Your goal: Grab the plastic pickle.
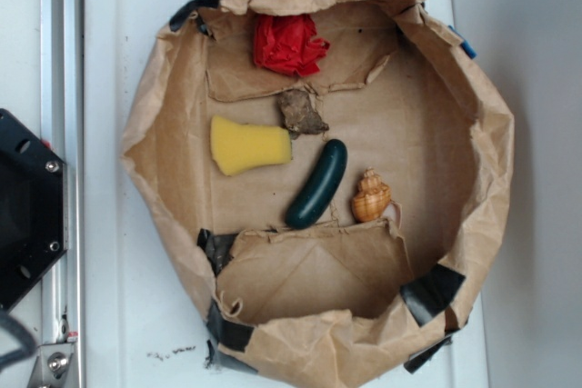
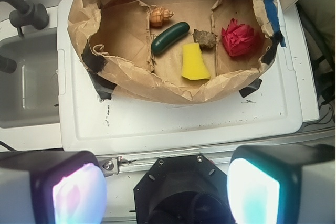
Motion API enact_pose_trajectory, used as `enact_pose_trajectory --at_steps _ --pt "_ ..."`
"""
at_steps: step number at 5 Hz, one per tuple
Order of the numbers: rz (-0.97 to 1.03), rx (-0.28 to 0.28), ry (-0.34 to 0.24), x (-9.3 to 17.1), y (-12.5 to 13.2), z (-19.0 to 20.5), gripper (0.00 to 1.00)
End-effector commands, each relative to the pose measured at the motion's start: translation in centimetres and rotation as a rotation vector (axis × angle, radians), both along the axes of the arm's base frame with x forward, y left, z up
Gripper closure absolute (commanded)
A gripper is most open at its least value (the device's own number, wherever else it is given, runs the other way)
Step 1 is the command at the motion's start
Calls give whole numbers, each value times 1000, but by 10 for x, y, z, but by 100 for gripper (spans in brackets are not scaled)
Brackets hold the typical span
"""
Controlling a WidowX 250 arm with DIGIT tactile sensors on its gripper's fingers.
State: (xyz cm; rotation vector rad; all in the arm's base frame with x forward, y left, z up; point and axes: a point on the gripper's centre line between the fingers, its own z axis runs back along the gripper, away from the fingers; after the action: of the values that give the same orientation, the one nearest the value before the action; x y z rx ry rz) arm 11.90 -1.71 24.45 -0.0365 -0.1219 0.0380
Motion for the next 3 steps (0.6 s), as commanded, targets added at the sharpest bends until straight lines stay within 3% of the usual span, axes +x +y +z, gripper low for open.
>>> enact_pose_trajectory --at_steps 1,2,3 --pt "0 0 0 0 0 0 0" --pt "117 -11 35 31 -10 -5 0" --pt "205 -34 52 47 -10 -9 0"
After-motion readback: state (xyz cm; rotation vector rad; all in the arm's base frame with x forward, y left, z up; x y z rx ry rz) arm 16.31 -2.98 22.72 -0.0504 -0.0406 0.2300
